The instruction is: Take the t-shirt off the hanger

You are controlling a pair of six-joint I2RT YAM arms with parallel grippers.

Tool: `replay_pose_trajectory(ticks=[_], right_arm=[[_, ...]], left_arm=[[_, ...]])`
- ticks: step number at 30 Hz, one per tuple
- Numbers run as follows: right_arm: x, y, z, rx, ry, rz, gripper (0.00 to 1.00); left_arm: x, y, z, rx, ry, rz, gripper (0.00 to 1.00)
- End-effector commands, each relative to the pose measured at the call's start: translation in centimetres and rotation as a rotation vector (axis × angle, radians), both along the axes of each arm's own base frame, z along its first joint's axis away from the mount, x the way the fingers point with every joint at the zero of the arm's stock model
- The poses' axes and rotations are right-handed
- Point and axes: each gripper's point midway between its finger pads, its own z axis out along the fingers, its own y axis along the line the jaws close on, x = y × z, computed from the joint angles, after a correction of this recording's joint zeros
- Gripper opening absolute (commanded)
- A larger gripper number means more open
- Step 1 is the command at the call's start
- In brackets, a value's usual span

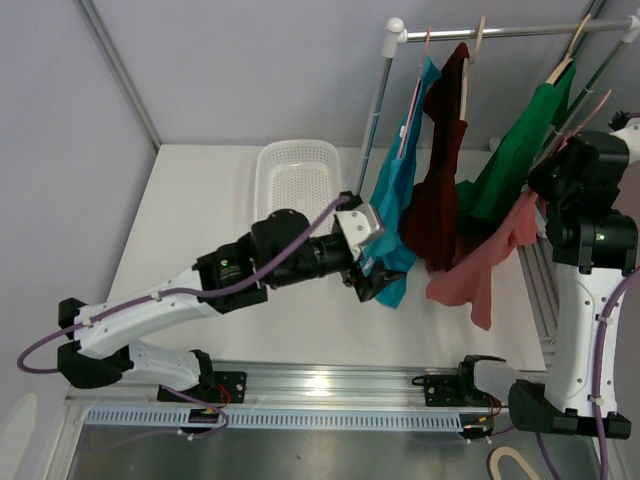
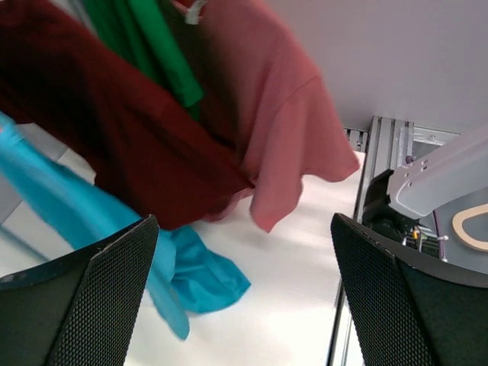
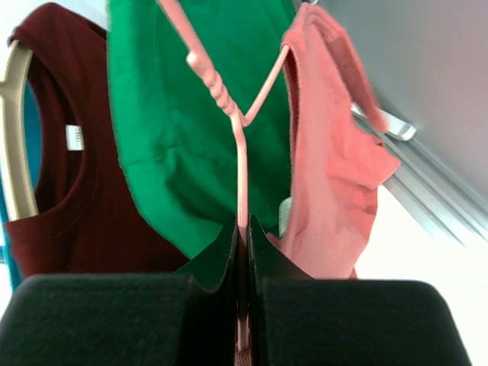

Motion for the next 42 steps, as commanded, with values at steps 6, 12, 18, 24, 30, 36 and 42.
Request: replay_pose_trajectory(ticks=[6, 12, 18, 24, 30, 36, 42], right_arm=[[-1.2, 2.9, 4.0, -0.012, -0.154, -0.087, 0.00], [-0.3, 4.1, 3.6, -0.007, -0.150, -0.060, 0.00], [0.5, 4.9, 3.8, 0.019, -0.168, -0.059, 0.00], [1.1, 6.2, 4.7, 0.033, -0.185, -0.035, 0.00], [-0.1, 6.8, 6.4, 0.039, -0.218, -0.014, 0.00], [-1.4, 7.0, 6.9, 0.038, -0.229, 0.006, 0.00], [-2.1, 7.2, 7.5, 0.043, -0.246, 0.022, 0.00]], left_arm=[[-1.4, -3.6, 2.4, -0.090, -0.124, -0.059, 0.99], [-1.1, -4.9, 1.5, -0.089, -0.137, -0.056, 0.99], [-0.9, -6.7, 0.4, -0.081, -0.153, -0.024, 1.00], [-0.7, -9.1, -0.9, -0.085, -0.174, -0.004, 0.99], [-0.1, -11.1, -2.5, -0.057, -0.156, 0.002, 1.00], [0.4, -12.3, -2.7, -0.049, -0.140, 0.018, 0.99], [1.0, -12.8, -2.1, -0.053, -0.142, 0.049, 0.76]])
